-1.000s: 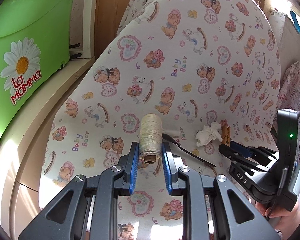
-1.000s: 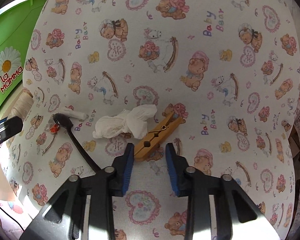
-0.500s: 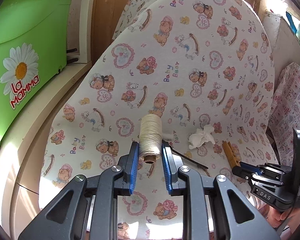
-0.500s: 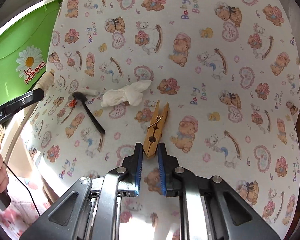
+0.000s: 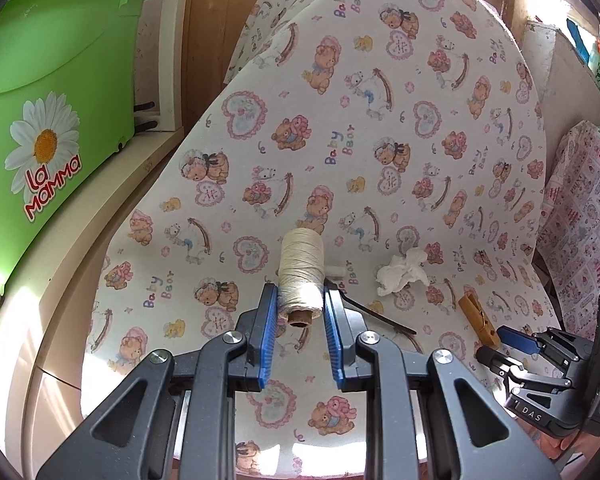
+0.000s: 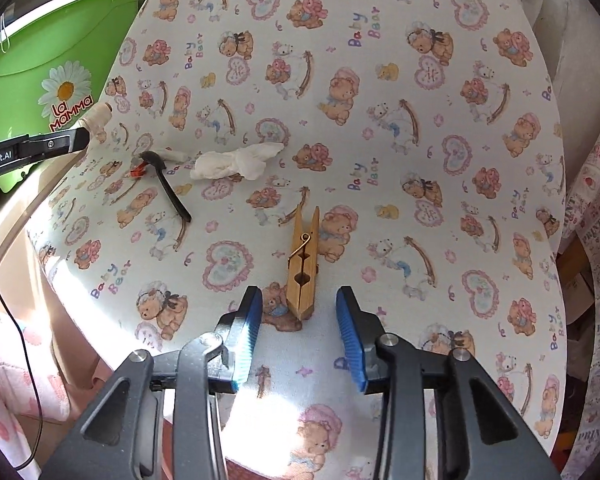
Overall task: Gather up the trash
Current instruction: 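Close the right tool on the wooden clothespin while the left tool holds the spool, then carry spool and clothespin over the pink basket and open both tools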
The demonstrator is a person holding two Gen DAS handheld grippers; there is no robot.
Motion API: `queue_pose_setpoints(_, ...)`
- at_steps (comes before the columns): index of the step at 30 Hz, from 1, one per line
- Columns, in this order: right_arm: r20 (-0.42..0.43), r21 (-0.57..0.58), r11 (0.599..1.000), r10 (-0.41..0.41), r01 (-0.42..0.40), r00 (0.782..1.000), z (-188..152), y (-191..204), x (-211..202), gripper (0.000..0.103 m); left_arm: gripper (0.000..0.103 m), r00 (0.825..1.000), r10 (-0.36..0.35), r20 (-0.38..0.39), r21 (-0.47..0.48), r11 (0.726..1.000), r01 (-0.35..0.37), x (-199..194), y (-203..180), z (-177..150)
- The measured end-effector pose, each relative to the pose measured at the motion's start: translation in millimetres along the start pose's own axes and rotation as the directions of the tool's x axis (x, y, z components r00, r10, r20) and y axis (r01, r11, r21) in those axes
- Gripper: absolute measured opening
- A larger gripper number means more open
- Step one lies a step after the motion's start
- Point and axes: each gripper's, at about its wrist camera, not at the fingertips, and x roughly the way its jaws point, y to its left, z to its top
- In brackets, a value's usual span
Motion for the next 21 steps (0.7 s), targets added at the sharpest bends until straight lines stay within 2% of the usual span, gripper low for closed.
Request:
queue_pose_setpoints(1, 0.000, 0.006, 1.000, 0.005, -0.005, 1.000, 1.6, 1.2, 1.8, 0.034, 0.022, 1.000, 0.000, -0.001, -0.003, 1.000, 0.000, 0.3, 0.6, 0.1)
queue_pose_setpoints(2, 0.000, 0.011, 1.000, 0.005, -0.005, 1.000, 3.0, 1.3, 2.7, 0.021, 0.022, 1.000, 0.000, 0.000, -0.005, 1.000, 0.000, 0.4, 1.1, 0.3)
queue_pose_setpoints(3, -0.001, 0.017, 1.000, -0.004, 0.004, 1.000, 3.9, 0.8, 3.2, 0.015, 0.022, 1.000, 0.000, 0.002, -0.005, 1.000, 0.000, 0.1, 1.1, 0.6)
queue_pose_setpoints(8, 0.063, 0.063, 0.995, -0.081, 0.077, 0.995, 7.1, -7.2, -11.2, 0.015, 0.022, 1.000, 0.021, 0.005, 0.018, 1.000, -0.021, -5.0, -3.0, -0.7)
queue_pose_setpoints(14, 0.095, 0.105, 0.994, -0.024, 0.014, 0.995, 9.9, -11.3, -35.6, 0.015, 0.022, 1.000, 0.017, -0.018, 0.015, 1.000, -0.017, -18.0, -6.6, -11.4)
queue_pose_setpoints(18, 0.138, 0.106, 0.993, -0.058, 0.044, 0.989, 1.5, -6.0, -62.0, 0.015, 0.022, 0.996, 0.080, -0.033, 0.084, 0.993, -0.077, -31.4, -19.5, -20.9)
queue_pose_setpoints(21, 0.149, 0.120, 0.993, -0.023, 0.005, 0.989, -5.6, -2.3, -83.2, 0.015, 0.022, 0.996, 0.077, -0.043, 0.115, 0.991, -0.071, -41.6, -30.4, -32.5)
